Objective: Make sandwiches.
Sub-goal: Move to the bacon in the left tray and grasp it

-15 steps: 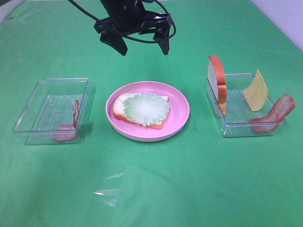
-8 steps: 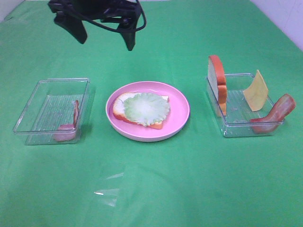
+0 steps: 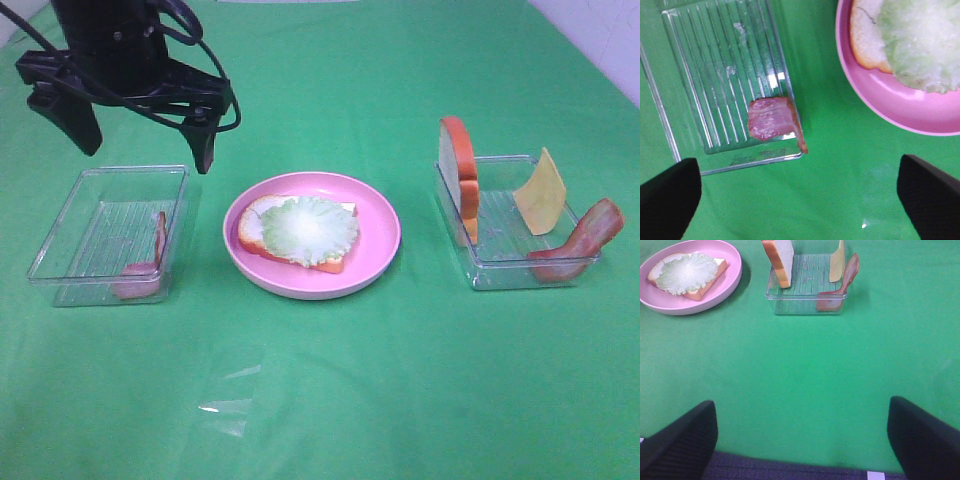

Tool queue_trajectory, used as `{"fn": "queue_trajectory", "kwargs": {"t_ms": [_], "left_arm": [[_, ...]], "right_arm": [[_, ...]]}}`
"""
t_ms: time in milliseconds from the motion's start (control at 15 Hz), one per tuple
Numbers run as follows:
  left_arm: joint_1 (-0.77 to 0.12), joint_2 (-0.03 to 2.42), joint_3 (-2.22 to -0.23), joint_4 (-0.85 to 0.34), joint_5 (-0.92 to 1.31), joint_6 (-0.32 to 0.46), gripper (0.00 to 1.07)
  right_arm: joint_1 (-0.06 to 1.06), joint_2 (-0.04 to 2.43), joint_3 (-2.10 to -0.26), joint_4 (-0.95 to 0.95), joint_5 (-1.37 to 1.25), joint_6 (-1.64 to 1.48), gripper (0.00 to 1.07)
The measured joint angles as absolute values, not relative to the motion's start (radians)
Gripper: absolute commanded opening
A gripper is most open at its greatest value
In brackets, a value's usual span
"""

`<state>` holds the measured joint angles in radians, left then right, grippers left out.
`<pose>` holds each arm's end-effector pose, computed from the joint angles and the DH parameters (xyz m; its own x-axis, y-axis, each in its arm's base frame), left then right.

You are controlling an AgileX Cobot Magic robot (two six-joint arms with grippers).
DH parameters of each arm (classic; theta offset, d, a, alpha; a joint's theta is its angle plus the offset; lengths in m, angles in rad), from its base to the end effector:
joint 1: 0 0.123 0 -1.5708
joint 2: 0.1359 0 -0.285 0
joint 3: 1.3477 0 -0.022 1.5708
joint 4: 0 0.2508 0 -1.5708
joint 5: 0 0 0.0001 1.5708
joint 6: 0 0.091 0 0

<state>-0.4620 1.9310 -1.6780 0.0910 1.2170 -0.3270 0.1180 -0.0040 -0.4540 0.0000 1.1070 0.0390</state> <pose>0.3648 -0.1730 0.2649 -0.9662 0.1571 -0.2044 0.1552 0.9876 0.0253 -0.0025 -0.0003 0.2608 -0.5332 -0.0240 -0.8457 -0.0970 0.9947 0.0330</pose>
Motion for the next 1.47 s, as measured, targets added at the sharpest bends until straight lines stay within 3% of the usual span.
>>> {"fn": "queue_trajectory", "kwargs": {"t_ms": [133,267,667,1467], "left_arm": [[-0.417,1.931,-1.655,0.070,1.217,-0.349,1.01],[-0.348,1.931,-1.635,-0.023,1.217,-0.367,1.01],[-0.347,1.987,-1.635,-0.077,1.161,-0.372,1.01],[-0.347,2.131,-1.635,-0.123,1.125,-0.306,1.01]], "right_arm": [[0.118,-0.004,-0.454,0.000,1.107,0.039,0.89],[0.118,-0.004,-0.454,0.000,1.107,0.039,0.89],[0.118,-0.004,-0.454,0.000,1.107,0.039,0.89],[0.118,-0.004,-0.454,0.000,1.107,0.039,0.89]]}}
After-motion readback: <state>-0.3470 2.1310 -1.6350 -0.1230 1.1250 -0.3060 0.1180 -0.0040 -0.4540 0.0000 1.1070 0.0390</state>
